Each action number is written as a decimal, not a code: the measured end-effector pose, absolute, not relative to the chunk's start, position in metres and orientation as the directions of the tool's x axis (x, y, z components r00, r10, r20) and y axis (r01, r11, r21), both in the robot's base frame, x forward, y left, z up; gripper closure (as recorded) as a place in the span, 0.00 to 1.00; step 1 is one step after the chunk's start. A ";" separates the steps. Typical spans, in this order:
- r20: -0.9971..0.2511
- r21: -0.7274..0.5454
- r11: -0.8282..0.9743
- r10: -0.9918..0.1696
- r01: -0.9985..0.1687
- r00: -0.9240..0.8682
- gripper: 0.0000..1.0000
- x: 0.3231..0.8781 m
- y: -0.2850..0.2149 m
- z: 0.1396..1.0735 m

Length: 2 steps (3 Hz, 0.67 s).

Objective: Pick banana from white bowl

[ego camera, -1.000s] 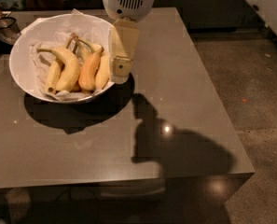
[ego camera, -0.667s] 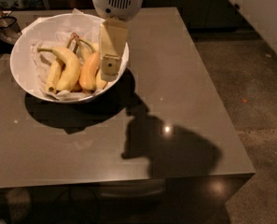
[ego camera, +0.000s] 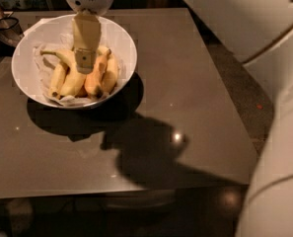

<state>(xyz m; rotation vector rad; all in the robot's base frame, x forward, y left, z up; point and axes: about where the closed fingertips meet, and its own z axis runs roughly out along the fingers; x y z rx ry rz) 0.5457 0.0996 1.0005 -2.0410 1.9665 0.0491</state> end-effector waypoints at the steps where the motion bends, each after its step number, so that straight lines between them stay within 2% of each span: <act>1: -0.230 -0.200 -0.020 -0.971 -0.980 0.067 0.25 0.557 0.123 1.000; 2: -0.220 -0.199 -0.022 -0.973 -0.980 0.066 0.26 0.567 0.138 0.994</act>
Offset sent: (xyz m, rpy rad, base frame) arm 0.0028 0.0173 -0.0211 -0.1792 0.1150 0.0014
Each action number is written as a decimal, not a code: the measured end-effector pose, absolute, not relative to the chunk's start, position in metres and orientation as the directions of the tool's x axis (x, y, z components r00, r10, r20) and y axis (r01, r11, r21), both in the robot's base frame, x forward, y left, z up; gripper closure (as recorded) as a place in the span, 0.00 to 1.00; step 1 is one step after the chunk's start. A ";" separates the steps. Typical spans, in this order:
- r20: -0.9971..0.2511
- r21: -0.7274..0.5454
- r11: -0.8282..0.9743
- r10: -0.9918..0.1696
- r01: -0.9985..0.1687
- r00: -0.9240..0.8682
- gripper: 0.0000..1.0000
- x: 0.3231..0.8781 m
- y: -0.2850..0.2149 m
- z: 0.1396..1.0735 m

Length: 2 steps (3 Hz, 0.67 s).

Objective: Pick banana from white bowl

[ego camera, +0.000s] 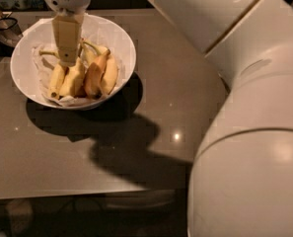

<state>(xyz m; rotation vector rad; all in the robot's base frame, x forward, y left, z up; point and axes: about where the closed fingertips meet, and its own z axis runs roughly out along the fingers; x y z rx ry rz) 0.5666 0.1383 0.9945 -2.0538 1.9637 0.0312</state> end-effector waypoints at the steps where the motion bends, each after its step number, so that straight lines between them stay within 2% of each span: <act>1: -0.227 -0.173 -0.026 -0.972 -0.985 0.066 0.22 0.575 0.152 0.985; 2: -0.256 -0.121 -0.018 -0.965 -0.992 0.049 0.20 0.582 0.160 0.974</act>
Offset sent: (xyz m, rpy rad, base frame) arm -0.0096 -0.0151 -0.0429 -0.1009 0.2987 -0.0007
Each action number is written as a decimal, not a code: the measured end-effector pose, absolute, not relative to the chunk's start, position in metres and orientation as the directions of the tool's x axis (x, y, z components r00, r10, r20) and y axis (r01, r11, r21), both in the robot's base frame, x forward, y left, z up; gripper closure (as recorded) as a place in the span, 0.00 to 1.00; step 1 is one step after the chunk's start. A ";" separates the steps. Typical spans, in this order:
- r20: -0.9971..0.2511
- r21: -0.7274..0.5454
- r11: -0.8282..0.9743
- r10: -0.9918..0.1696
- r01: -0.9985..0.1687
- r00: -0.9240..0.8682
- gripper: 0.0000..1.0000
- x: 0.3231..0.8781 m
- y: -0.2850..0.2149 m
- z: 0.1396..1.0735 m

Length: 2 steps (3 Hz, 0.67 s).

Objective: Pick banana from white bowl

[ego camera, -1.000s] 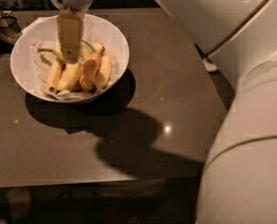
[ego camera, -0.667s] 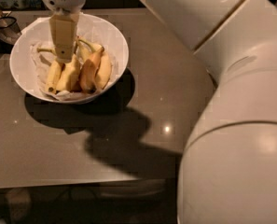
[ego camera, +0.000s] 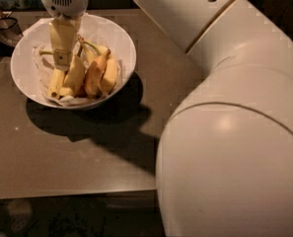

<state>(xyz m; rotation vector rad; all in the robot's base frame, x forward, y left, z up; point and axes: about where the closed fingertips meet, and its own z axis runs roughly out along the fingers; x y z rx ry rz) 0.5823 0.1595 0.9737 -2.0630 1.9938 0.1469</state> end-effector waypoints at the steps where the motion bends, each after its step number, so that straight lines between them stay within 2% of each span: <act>1: -0.312 -0.039 0.012 -0.950 -0.999 0.001 0.30 0.586 0.163 0.964; 2: -0.354 0.047 0.052 -0.933 -0.998 -0.065 0.40 0.585 0.161 0.957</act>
Offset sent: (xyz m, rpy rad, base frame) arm -0.0300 -0.0418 -0.0261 0.0083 0.3809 -0.0947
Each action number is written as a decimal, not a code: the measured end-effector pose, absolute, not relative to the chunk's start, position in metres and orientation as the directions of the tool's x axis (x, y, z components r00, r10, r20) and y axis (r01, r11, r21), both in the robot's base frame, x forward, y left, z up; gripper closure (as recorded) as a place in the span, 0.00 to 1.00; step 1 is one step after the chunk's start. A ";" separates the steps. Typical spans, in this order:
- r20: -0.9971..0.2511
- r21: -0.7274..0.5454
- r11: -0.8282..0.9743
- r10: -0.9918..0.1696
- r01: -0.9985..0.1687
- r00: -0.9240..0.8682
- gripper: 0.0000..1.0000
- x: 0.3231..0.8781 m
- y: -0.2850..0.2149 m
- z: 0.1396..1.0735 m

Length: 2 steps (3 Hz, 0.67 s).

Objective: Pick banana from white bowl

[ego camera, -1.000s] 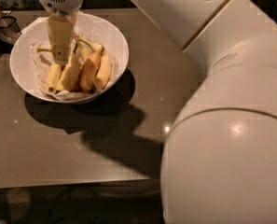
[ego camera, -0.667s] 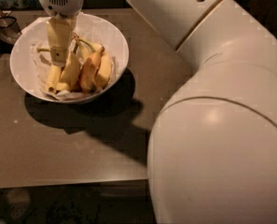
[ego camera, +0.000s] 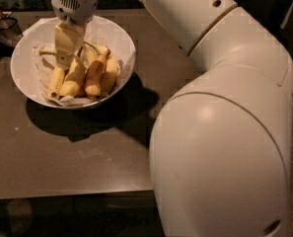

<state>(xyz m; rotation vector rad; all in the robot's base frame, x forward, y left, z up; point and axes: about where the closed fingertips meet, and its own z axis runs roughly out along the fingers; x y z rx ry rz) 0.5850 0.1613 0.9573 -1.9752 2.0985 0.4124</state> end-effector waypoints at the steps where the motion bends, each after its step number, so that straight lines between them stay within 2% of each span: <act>1: -0.381 0.122 0.086 -0.916 -0.989 -0.126 0.37 0.584 0.159 0.952; 2: -0.405 0.174 0.101 -0.900 -0.979 -0.165 0.32 0.585 0.164 0.950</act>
Offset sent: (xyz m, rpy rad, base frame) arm -0.0313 -0.0359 -0.0103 -0.0530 0.2998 -0.0250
